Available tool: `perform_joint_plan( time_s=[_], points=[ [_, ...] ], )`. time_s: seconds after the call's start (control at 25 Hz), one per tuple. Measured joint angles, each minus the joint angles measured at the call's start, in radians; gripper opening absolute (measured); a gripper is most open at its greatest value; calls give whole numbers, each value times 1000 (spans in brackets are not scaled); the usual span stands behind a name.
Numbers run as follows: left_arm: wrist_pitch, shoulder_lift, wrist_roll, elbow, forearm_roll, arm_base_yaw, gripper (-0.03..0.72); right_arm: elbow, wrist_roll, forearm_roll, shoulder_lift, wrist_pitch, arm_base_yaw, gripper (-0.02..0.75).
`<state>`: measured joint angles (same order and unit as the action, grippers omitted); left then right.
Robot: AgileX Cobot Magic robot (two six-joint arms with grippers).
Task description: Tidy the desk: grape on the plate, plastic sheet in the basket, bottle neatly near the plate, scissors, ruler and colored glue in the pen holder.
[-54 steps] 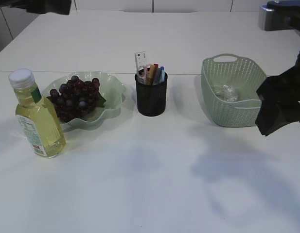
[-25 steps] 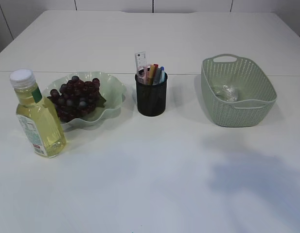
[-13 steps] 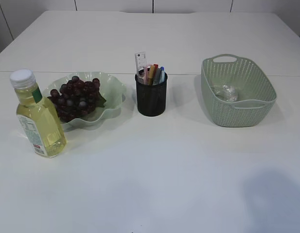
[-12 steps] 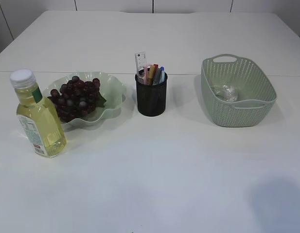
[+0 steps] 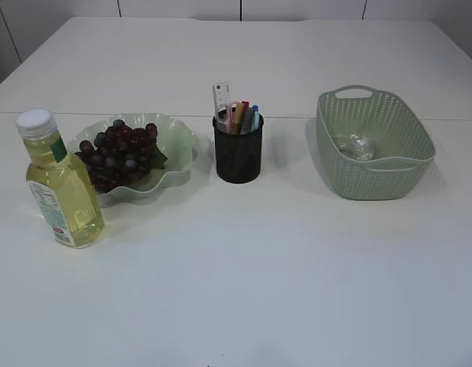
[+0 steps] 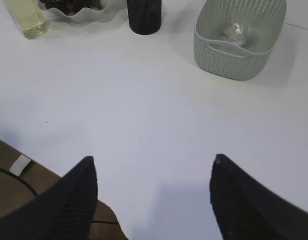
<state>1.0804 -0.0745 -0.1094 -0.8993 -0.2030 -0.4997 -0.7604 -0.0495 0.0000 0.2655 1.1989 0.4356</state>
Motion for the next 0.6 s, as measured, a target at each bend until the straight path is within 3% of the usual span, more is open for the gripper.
perform_joint_plan(
  time_s=[0.6],
  points=[
    [84,64,-46,215,78,3,545,131,-27,-26,-236,20,0,549]
  ],
)
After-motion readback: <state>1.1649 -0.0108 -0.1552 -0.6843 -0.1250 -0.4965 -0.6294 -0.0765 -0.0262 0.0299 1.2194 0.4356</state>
